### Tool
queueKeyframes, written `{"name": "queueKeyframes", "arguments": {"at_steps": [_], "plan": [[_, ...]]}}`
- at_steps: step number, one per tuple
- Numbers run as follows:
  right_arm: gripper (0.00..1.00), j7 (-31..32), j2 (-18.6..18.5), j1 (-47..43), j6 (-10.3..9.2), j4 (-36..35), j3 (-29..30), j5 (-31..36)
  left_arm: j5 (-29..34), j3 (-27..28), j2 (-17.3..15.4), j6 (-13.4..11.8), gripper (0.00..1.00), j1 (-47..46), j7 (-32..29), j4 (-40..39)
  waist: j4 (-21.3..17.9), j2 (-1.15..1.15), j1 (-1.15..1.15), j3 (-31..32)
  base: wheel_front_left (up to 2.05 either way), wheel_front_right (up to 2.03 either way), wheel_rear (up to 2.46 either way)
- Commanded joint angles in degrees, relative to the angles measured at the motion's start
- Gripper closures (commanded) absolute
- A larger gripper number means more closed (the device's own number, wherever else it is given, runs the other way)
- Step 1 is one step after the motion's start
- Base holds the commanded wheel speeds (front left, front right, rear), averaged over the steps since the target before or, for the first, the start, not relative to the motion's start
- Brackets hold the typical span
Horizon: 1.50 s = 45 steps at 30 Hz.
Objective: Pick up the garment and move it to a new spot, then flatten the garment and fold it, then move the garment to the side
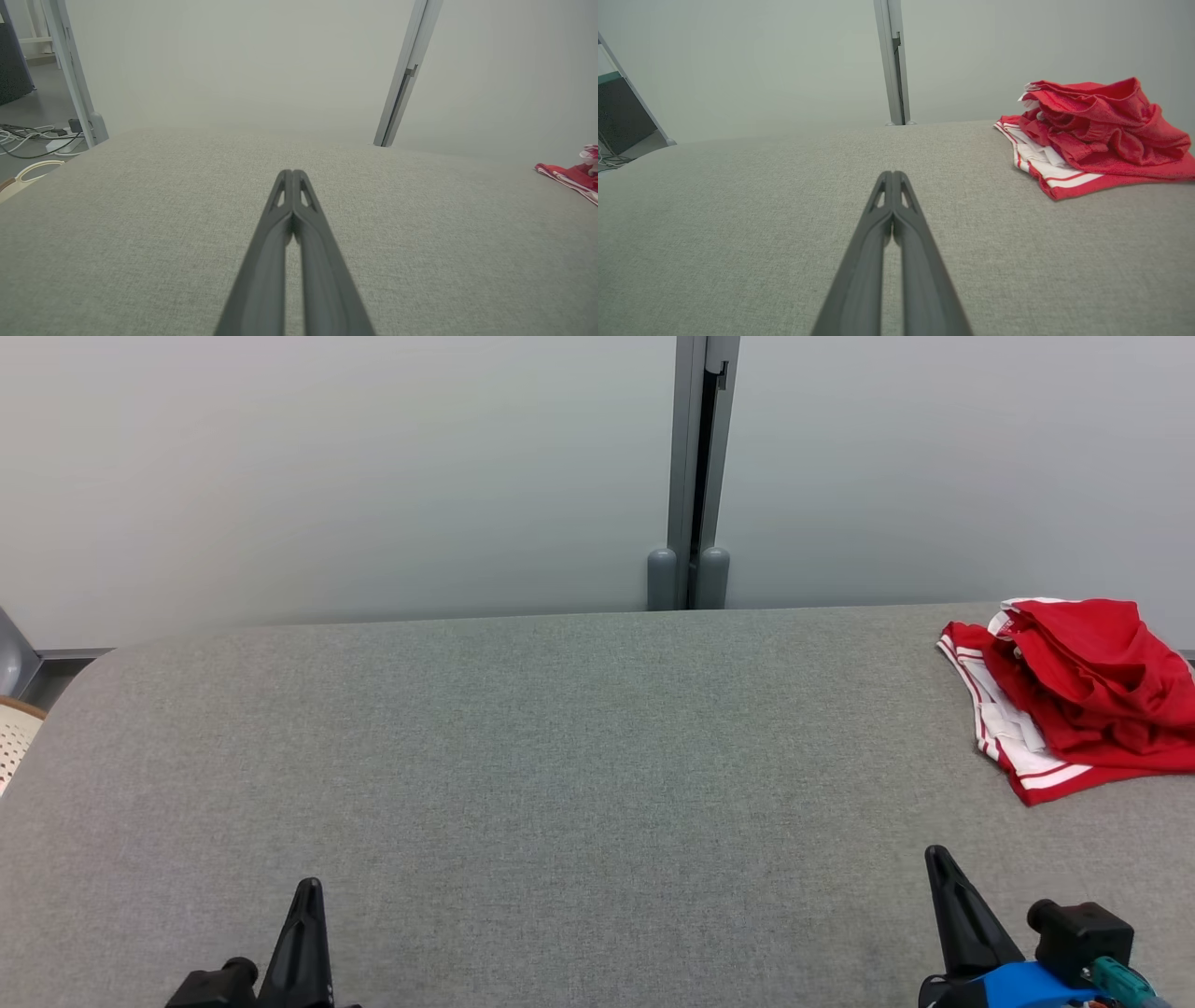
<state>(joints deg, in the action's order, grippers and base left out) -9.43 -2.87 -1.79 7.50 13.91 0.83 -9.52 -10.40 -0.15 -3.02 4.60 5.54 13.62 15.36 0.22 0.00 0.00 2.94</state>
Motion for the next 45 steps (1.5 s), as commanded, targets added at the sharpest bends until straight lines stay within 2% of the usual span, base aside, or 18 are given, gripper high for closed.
{"name": "queueKeyframes", "arguments": {"at_steps": [1,19,45], "plan": [[1.0,0.61,-0.05,1.04,0.0,-0.68,0.49,-2.65,-2.6,0.74,-0.16,0.17,1.0,-1.71,-0.67,-0.65,0.0,0.0,0.0,-0.04,0.0,0.0,0.0],[1.0,4.45,-0.05,2.86,0.0,-0.81,1.69,-23.63,-23.41,2.02,-0.1,0.91,1.0,-4.23,-5.47,-1.26,-0.04,0.0,0.0,-0.55,0.0,0.0,0.0],[1.0,8.42,-0.05,4.84,0.0,-0.57,3.1,-43.89,-43.46,3.66,-0.03,1.63,1.0,-7.04,-10.54,-1.39,-0.08,0.0,0.0,-1.19,0.0,0.0,0.0]]}}
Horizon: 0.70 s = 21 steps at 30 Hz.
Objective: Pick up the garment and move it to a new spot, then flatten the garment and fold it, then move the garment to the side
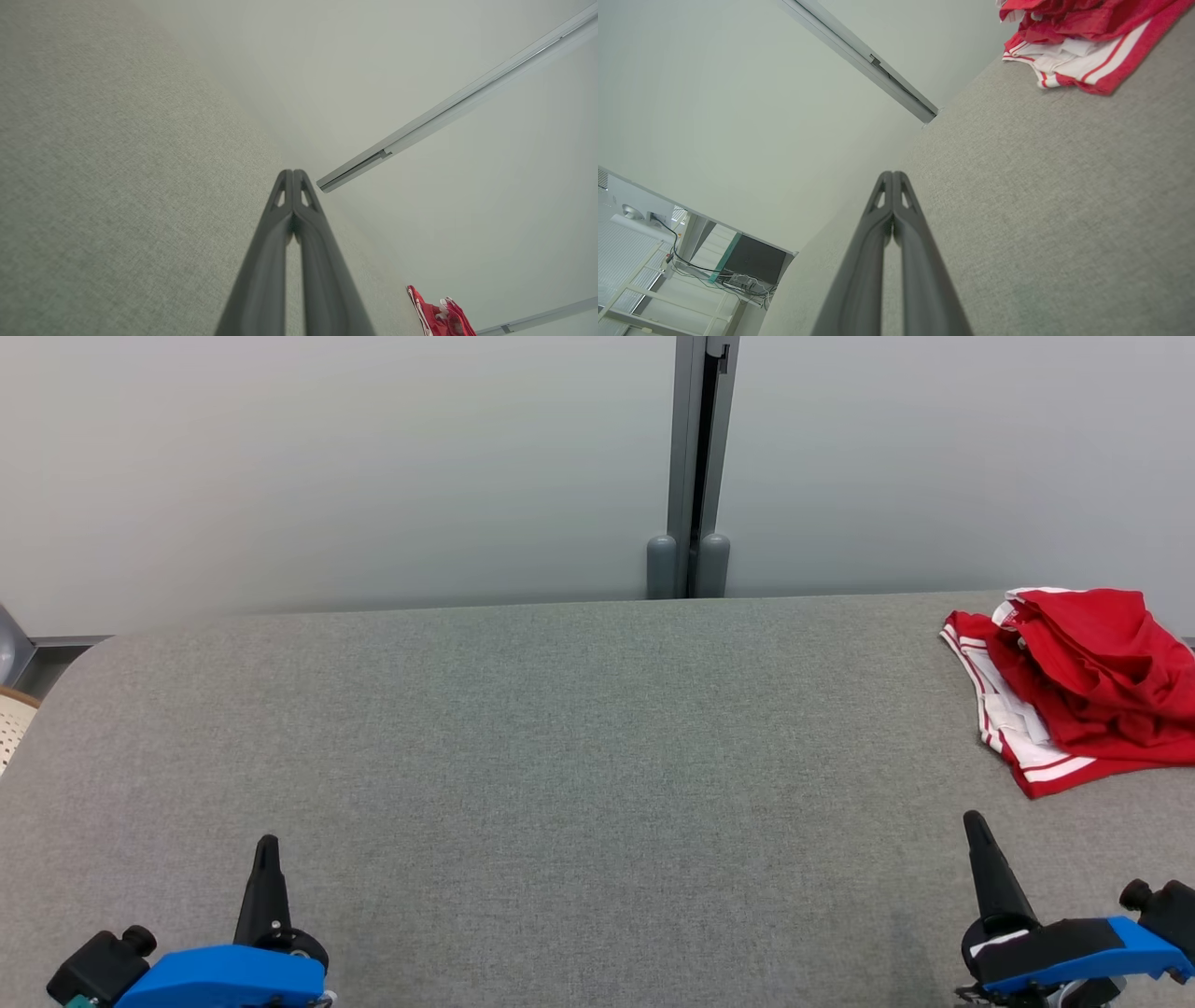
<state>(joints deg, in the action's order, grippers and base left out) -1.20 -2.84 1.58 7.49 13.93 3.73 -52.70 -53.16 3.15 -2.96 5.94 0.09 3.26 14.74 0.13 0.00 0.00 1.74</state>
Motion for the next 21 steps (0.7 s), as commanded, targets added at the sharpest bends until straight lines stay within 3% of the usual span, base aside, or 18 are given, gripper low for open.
{"name": "queueKeyframes", "arguments": {"at_steps": [1,21], "plan": [[1.0,0.33,-0.08,1.48,0.01,-0.57,0.25,-1.44,-1.4,0.42,-0.08,0.32,1.0,-1.65,-0.32,-0.76,0.0,0.0,0.0,-0.02,0.0,0.0,0.0],[1.0,2.84,-0.08,2.67,0.01,-0.37,1.16,-14.25,-14.06,1.44,-0.03,0.79,1.0,-3.42,-3.58,-0.81,-0.03,0.0,0.0,-0.53,0.0,0.0,0.0]]}}
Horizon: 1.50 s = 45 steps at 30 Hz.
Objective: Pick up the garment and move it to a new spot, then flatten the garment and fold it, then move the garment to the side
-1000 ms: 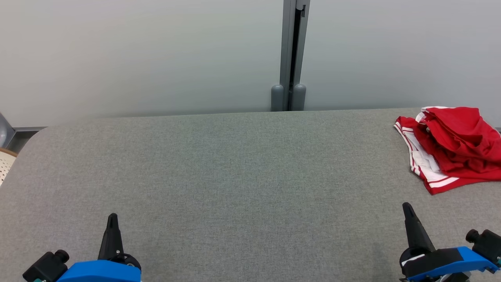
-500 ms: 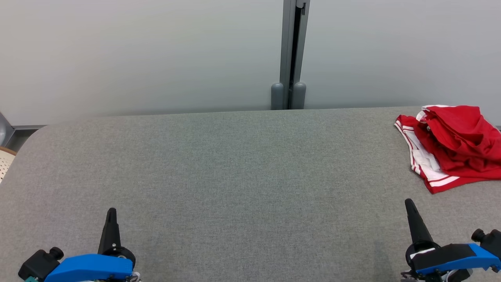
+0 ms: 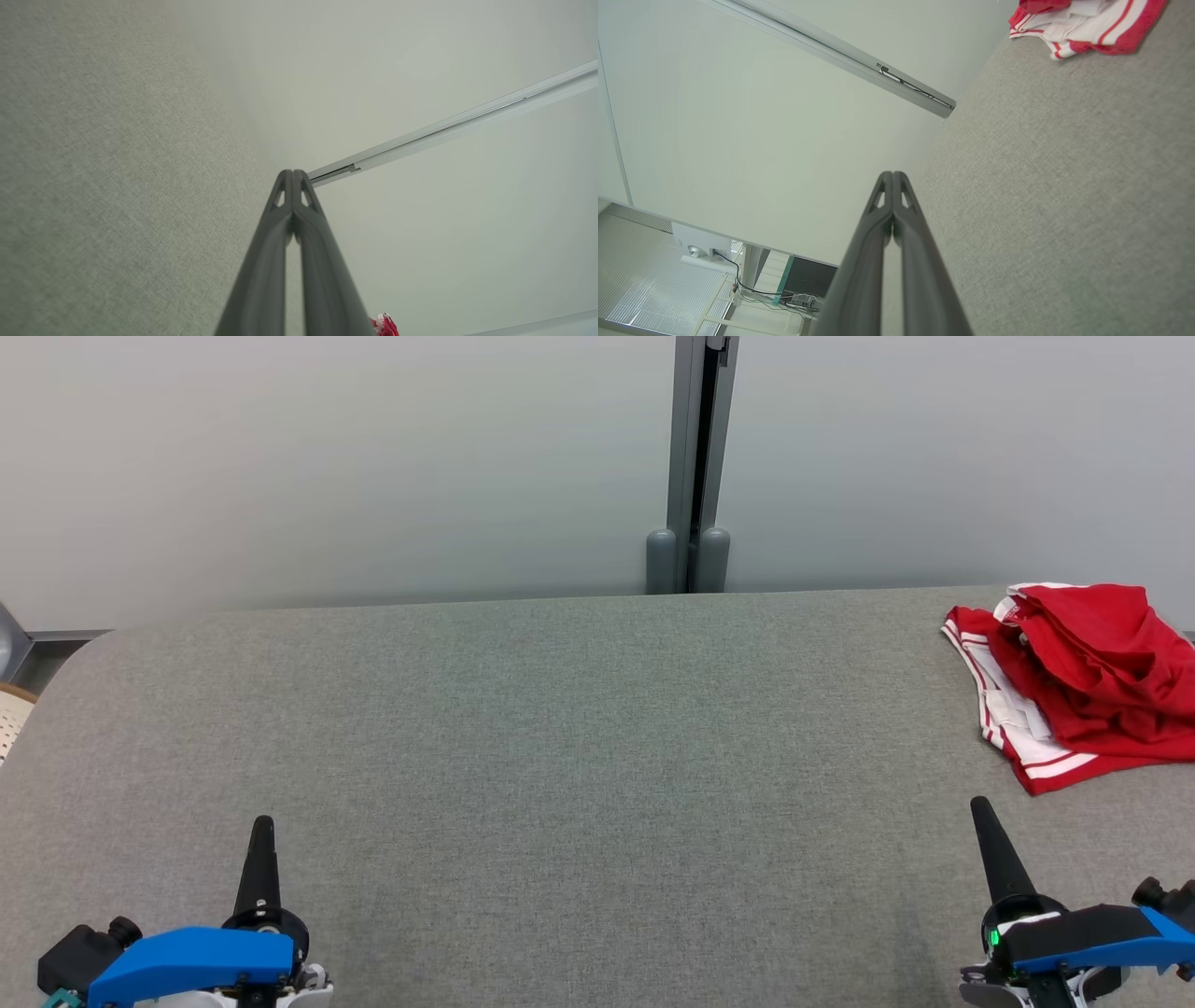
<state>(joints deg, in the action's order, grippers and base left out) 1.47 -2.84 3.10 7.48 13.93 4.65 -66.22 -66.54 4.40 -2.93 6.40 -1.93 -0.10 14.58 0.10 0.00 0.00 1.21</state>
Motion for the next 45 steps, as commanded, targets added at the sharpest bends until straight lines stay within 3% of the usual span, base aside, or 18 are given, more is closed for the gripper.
{"name": "queueKeyframes", "arguments": {"at_steps": [1,45], "plan": [[1.0,0.31,-0.08,1.24,0.02,-0.35,0.28,-1.31,-1.28,0.22,-0.06,0.34,1.0,-1.47,-0.34,-0.66,0.0,0.0,0.0,-0.02,0.0,0.0,0.0],[1.0,4.57,-0.07,3.07,0.02,0.08,1.77,-22.71,-22.42,1.97,0.06,1.18,1.0,-4.32,-5.73,-0.65,-0.08,0.0,0.0,-1.14,0.0,0.0,0.0]]}}
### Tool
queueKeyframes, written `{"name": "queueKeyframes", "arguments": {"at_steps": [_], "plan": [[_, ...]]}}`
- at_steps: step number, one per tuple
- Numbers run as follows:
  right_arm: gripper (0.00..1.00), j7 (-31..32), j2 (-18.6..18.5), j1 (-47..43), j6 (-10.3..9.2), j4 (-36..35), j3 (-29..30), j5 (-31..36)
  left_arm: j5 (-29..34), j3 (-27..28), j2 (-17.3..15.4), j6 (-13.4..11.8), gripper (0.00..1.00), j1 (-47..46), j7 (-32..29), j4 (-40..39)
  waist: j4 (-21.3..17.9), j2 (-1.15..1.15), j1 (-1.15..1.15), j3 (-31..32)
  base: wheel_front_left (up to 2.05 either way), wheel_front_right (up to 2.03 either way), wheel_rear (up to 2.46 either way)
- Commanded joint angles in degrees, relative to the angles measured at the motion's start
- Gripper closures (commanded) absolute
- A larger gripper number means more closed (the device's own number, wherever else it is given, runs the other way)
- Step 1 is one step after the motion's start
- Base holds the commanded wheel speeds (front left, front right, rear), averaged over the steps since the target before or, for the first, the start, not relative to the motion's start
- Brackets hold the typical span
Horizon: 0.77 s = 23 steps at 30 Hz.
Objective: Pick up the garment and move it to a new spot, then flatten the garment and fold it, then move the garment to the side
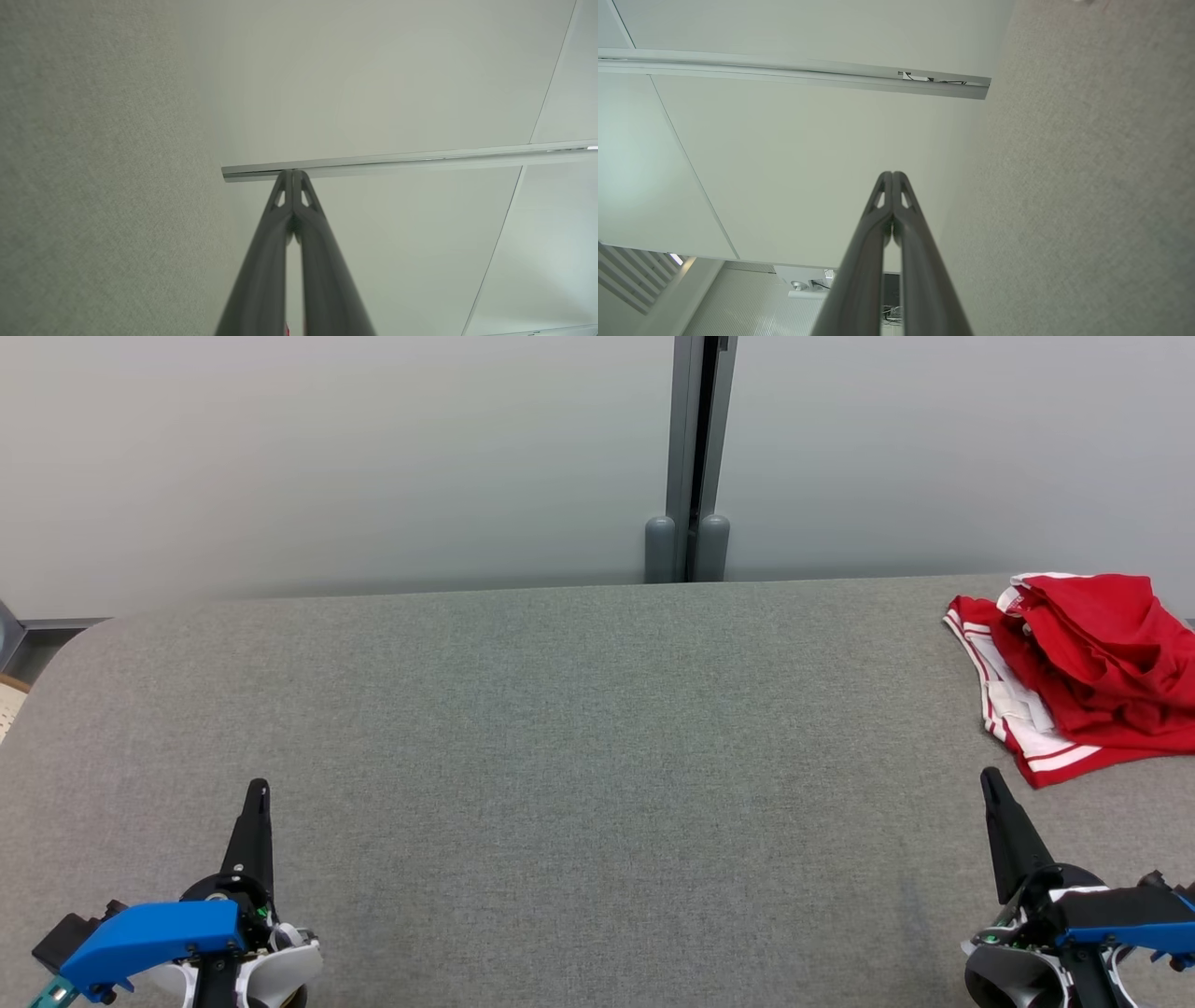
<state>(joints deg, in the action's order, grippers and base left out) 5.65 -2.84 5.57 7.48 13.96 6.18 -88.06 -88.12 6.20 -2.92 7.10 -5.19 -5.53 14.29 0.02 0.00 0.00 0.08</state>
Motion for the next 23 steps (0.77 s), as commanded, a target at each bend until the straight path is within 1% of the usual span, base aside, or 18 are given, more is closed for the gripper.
{"name": "queueKeyframes", "arguments": {"at_steps": [1,10,23], "plan": [[1.0,0.44,-0.07,0.62,0.02,0.05,0.27,-1.26,-1.22,0.18,0.05,0.51,1.0,-1.12,-0.44,-0.35,0.0,0.0,0.0,-0.04,0.0,0.0,0.0],[1.0,1.08,-0.06,1.07,0.02,0.13,0.5,-4.64,-4.56,0.48,0.06,0.68,1.0,-1.46,-1.27,-0.32,-0.02,0.0,0.0,-0.26,0.0,0.0,0.0],[1.0,1.03,-0.06,0.96,0.02,0.13,0.46,-4.41,-4.35,0.46,0.06,0.66,1.0,-1.38,-1.23,-0.31,-0.02,0.0,0.0,-0.26,0.0,0.0,0.0]]}}
